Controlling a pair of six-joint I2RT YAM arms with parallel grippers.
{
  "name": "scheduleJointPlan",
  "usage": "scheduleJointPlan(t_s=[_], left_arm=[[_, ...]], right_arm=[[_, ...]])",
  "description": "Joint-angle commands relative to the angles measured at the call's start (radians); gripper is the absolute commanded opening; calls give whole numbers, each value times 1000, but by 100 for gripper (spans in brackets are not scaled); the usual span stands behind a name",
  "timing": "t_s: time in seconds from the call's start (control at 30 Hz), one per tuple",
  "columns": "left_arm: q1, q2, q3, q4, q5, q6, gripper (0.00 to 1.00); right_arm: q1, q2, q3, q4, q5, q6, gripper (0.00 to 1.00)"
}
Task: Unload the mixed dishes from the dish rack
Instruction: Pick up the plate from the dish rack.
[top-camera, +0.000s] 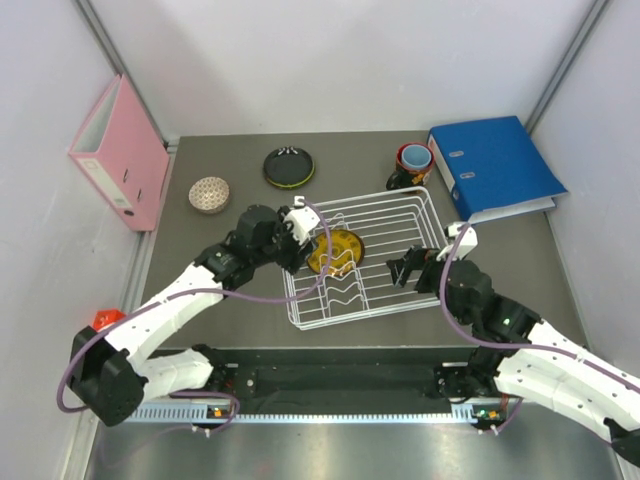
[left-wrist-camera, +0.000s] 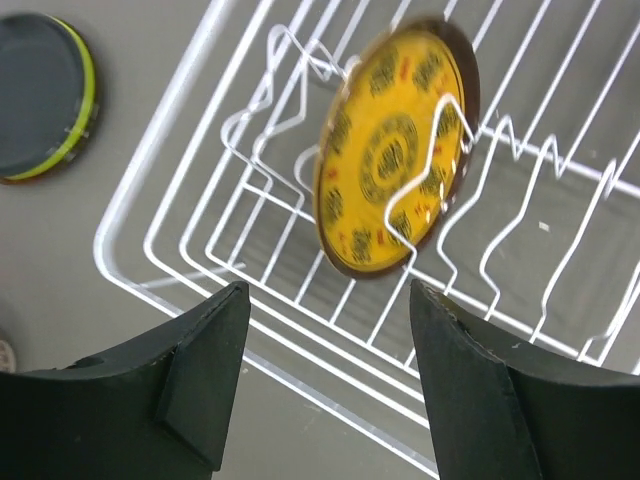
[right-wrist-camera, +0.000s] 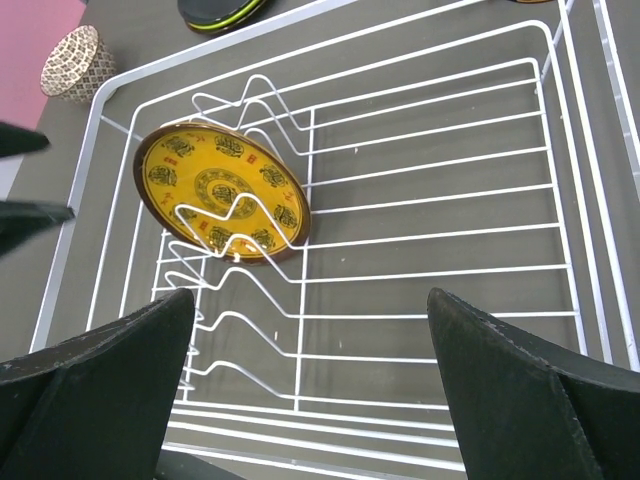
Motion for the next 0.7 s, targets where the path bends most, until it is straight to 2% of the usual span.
scheduleJointPlan(t_s=[0.0, 0.53, 0.63, 0.67], left_arm=[[-1, -18, -53, 137, 58, 50, 70], [31, 277, -16, 368, 118, 23, 70], [48, 310, -9, 392, 132, 6, 62], [50, 317, 1, 388, 132, 4, 56]], right_arm=[[-3, -31, 37, 6, 17, 0, 100], [-4, -22, 14, 11, -4, 14, 100], [-4, -13, 17, 12, -7, 11, 100], [-6, -11, 17, 15, -9, 9, 100]])
